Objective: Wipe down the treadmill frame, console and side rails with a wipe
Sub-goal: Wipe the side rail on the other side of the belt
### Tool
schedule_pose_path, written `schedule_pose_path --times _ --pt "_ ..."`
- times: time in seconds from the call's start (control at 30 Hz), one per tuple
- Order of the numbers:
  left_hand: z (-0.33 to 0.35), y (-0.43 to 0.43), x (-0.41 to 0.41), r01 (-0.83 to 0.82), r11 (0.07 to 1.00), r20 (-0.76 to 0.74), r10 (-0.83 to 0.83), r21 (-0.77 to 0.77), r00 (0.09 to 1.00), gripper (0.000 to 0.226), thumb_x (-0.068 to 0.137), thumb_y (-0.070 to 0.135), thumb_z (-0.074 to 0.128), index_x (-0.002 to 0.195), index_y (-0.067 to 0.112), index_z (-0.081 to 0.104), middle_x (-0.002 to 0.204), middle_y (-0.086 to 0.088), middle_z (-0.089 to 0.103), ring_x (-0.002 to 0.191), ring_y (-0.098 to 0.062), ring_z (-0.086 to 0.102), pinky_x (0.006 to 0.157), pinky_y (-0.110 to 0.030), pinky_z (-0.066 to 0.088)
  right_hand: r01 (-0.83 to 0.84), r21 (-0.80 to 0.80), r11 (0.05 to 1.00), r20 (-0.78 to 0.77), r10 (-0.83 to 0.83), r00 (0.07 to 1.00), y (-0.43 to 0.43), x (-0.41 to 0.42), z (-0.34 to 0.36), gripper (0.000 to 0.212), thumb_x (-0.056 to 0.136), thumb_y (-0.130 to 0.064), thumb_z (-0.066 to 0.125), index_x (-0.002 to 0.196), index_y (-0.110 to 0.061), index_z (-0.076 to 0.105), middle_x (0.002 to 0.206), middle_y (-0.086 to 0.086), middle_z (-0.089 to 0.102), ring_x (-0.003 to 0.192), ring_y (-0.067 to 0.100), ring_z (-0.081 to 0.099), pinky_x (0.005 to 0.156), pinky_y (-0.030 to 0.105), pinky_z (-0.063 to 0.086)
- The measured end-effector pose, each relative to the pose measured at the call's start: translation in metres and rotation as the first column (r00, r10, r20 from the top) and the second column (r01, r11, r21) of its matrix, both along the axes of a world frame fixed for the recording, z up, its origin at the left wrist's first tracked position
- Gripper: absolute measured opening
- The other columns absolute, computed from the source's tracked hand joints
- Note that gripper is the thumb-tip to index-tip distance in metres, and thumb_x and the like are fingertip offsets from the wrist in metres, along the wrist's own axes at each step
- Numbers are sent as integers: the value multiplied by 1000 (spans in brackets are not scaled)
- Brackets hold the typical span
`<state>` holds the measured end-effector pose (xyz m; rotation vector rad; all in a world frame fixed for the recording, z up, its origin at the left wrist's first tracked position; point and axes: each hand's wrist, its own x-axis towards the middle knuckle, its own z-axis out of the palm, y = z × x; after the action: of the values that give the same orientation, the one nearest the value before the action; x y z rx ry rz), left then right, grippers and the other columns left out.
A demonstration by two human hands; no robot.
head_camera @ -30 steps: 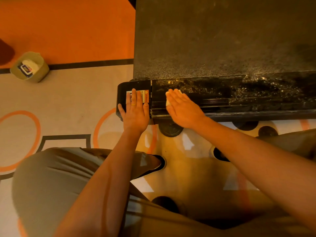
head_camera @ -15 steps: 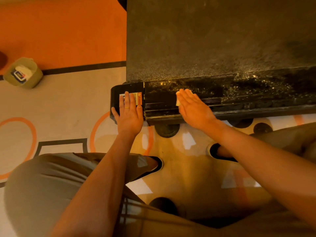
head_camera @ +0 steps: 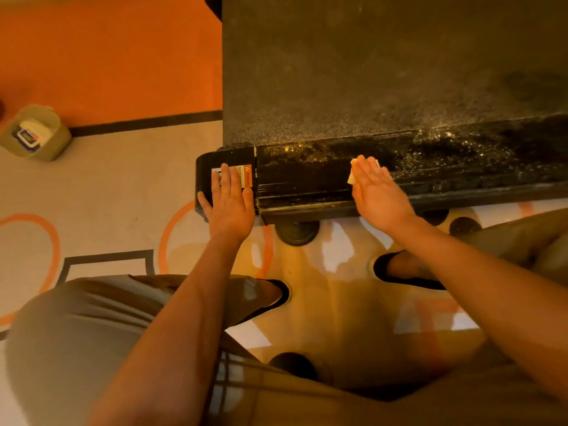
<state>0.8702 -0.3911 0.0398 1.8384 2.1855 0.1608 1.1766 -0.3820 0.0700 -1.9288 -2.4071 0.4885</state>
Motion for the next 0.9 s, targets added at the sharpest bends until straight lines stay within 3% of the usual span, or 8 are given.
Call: schedule_pose_path --times 0.17,0.33,0.6,0.9 --pt "-2 1 0 1 1000 -12 0 17 1000 60 108 42 15 162 18 3 169 0 -2 155 -21 -8 120 -60 -3 109 -36 993 -15 -110 994 -3 -17 -1 55 108 -25 24 157 -2 14 165 17 10 153 33 4 123 43 4" --pt "0 1 -1 5 1000 3 -5 0 1000 59 109 41 15 162 19 3 169 0 -4 155 -21 -10 120 -59 -6 -187 -30 982 37 188 982 -4 -84 2 56 109 -26 19 157 -1 6 166 18 5 153 33 2 123 41 2" --pt "0 1 -4 20 1000 27 -20 10 999 58 109 40 17 162 20 2 169 0 -5 155 -21 -10 120 -59 -6 -287 -87 954 -51 283 958 23 -155 8 57 109 -33 19 159 -8 6 167 11 2 154 26 -2 123 38 -1" --pt "-3 0 -1 5 999 11 -5 52 1000 58 109 39 17 162 19 6 169 -1 0 155 -21 -8 120 -59 -4 -268 -97 959 83 276 957 28 -74 -1 56 109 -26 23 158 -10 1 167 8 -1 154 23 -4 123 36 1"
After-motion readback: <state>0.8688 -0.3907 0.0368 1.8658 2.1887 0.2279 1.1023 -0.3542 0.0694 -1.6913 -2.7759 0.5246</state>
